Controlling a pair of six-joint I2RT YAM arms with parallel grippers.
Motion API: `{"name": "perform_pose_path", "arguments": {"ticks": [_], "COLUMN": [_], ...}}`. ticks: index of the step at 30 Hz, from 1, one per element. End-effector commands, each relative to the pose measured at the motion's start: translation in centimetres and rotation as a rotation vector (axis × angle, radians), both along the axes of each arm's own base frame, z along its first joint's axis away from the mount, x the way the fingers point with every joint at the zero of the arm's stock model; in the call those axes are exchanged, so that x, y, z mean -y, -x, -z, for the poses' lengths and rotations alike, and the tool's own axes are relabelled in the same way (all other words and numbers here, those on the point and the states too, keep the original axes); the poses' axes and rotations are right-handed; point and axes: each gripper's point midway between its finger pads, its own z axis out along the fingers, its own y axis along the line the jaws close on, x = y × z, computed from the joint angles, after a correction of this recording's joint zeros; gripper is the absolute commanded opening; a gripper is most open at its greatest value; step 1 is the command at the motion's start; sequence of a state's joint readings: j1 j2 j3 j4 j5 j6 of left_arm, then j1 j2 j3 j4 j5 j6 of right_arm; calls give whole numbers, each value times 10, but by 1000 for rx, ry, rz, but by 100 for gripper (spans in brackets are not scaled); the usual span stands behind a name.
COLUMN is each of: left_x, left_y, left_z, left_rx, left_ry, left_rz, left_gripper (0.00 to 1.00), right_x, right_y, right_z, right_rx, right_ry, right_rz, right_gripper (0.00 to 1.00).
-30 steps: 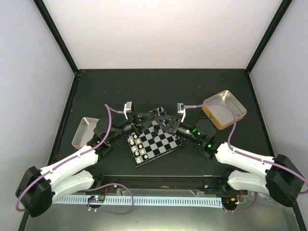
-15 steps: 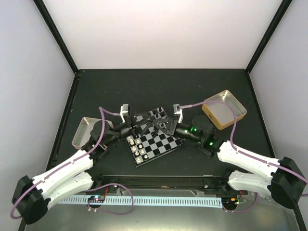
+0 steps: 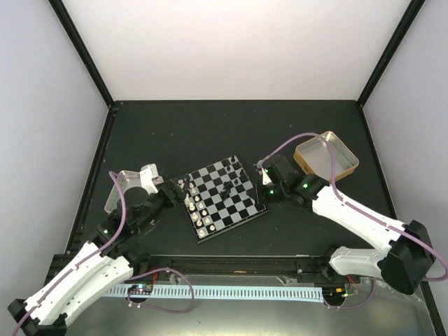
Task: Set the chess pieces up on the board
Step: Place the chess piece on the chessboard.
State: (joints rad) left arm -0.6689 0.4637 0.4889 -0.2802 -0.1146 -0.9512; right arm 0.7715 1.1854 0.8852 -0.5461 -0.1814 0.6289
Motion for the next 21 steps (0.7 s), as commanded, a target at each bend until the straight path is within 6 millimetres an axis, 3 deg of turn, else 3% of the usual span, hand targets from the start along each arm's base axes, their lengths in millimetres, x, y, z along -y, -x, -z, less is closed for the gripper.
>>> {"name": "perform_pose_path", "arguments": {"ticks": [1,7,12,21], "left_x": [-36,-48,-53,-57], "left_y": [5,9,9,12], "left_z": [-1,-15,-15,-11], "left_rx": [76,124,132,124], "left_ry": [-382,-489,-526,-521], "left_rz": [-38,-44,-61,-67], "left_gripper": [86,88,89,93], "right_x": [49,69,61,39], "right_y": [20,25,21,7], "right_z": [32,49,73,89], "right_rx": [-69,-146,-221,-267], "right_ry": [329,509,570,577], "right_rz": [-76,-113,-148,-189], "right_gripper": [1,2,2,4]}}
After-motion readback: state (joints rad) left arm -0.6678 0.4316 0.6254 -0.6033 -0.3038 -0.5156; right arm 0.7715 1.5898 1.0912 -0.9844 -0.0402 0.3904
